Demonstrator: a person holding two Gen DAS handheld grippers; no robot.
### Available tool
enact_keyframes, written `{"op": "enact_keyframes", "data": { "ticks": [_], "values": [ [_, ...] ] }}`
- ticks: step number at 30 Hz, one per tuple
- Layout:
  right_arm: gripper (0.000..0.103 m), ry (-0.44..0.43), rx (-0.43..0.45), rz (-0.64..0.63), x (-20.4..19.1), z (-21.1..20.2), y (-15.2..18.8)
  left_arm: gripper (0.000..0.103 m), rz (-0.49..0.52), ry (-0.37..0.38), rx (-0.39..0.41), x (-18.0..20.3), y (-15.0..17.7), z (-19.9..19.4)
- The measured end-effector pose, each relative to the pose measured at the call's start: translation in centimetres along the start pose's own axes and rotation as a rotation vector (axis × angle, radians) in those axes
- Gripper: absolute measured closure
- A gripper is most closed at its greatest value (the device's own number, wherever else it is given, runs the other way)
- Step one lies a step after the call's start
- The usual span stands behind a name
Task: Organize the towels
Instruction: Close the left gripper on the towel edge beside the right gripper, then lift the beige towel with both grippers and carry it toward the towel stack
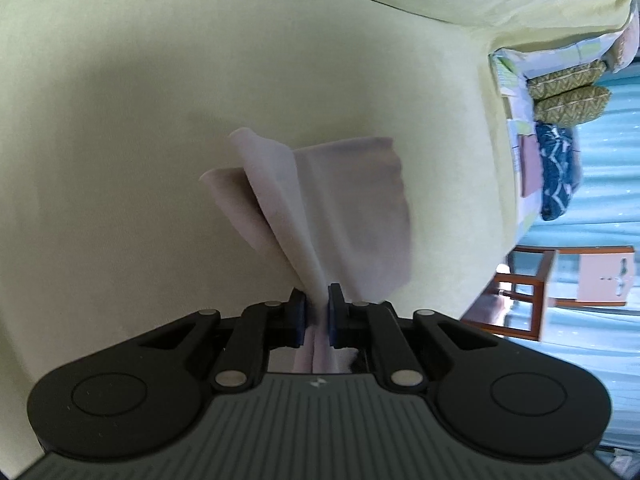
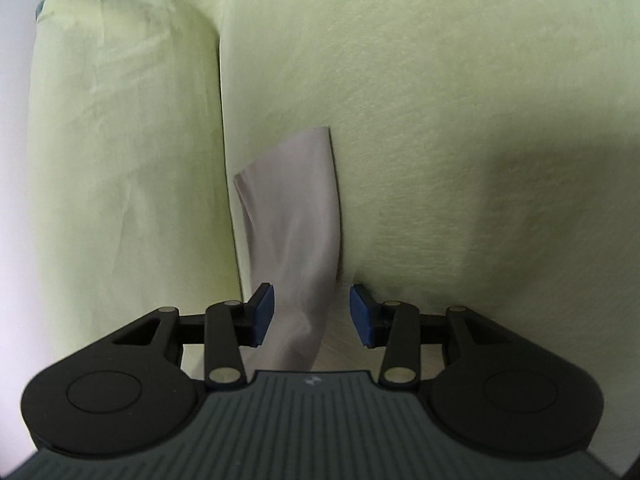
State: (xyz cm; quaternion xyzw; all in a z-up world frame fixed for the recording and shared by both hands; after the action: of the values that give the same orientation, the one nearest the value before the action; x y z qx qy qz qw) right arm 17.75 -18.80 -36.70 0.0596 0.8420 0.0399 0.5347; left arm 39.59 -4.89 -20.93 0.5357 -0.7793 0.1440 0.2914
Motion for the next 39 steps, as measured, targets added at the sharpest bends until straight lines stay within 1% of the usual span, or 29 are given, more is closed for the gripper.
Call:
{"op": "enact_keyframes", "data": {
  "ticks": [2, 5, 9, 13, 14, 16, 18, 19, 21, 23, 26, 28, 30, 34, 37, 39],
  "values": [
    [0.065, -0.027, 0.016, 0.021, -0.3, 0.7, -0.2, 0.094, -0.013, 0.018, -0.002, 0.0, -0.3, 0.1],
    [0.065, -0.041, 0.025, 0.005, -1.1, 1.7, -0.4, 0.094, -0.045, 0.049, -0.007, -0.4, -0.6, 0.2],
    [0.065, -0.043, 0.03, -0.013, -2.0, 2.8, -0.7, 0.094, -0.053, 0.065, -0.003, -1.3, -1.0, 0.2],
    [0.067, 0.028, 0.015, -0.046, -2.4, 3.6, -1.3, 0.094, -0.065, 0.075, -0.007, -2.5, -0.9, 1.0],
    [0.068, 0.055, 0.011, -0.055, -2.6, 3.9, -1.4, 0.094, -0.071, 0.083, -0.006, -3.1, -0.9, 1.4],
    [0.071, 0.07, 0.011, -0.06, -2.8, 4.1, -1.6, 0.094, -0.079, 0.09, -0.003, -3.7, -0.7, 1.8],
    [0.079, 0.095, 0.007, -0.084, -3.0, 4.6, -1.9, 0.094, -0.091, 0.095, 0.003, -4.6, -0.5, 2.3],
    [0.081, 0.105, 0.006, -0.099, -3.0, 4.7, -1.9, 0.094, -0.1, 0.095, 0.008, -5.1, -0.5, 2.5],
    [0.094, 0.149, 0.003, -0.152, -2.9, 4.9, -1.9, 0.094, -0.117, 0.094, 0.018, -6.1, -0.4, 2.9],
    [0.096, 0.166, 0.002, -0.187, -2.9, 4.9, -1.8, 0.094, -0.129, 0.08, 0.031, -6.9, -0.5, 3.4],
    [0.096, 0.2, 0.009, -0.285, -3.5, 4.6, -1.3, 0.094, -0.15, 0.07, 0.048, -7.8, -0.3, 4.0],
    [0.096, 0.224, 0.015, -0.347, -4.1, 4.4, -0.9, 0.094, -0.127, 0.057, 0.093, -7.3, -0.1, 3.5],
    [0.096, 0.228, 0.015, -0.397, -5.2, 4.0, -0.6, 0.095, -0.1, 0.04, 0.113, -6.5, -0.1, 3.0],
    [0.096, 0.218, 0.021, -0.453, -7.4, 2.6, -0.2, 0.095, -0.033, 0.028, 0.139, -3.5, -0.4, 1.5],
    [0.096, 0.21, 0.033, -0.474, -9.2, 1.2, -0.5, 0.095, 0.009, 0.036, 0.144, -1.0, -0.7, 0.8],
    [0.096, 0.206, 0.045, -0.488, -10.8, 0.7, -1.4, 0.095, 0.03, 0.044, 0.145, 0.6, -0.9, 0.5]
  ]
}}
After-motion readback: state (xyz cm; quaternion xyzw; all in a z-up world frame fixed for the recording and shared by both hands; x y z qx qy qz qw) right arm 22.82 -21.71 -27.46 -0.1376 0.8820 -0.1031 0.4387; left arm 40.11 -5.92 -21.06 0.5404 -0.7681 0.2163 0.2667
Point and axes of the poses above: each gripper's, at about its wrist camera, not at the fingertips, and z roughly the way its jaws point, x to its right, y to its underside, the point moved 10 cm from there along z, roughly the way its jaws point, and after that the axes turned 3 degrees about -x, right-handed, at the moved point
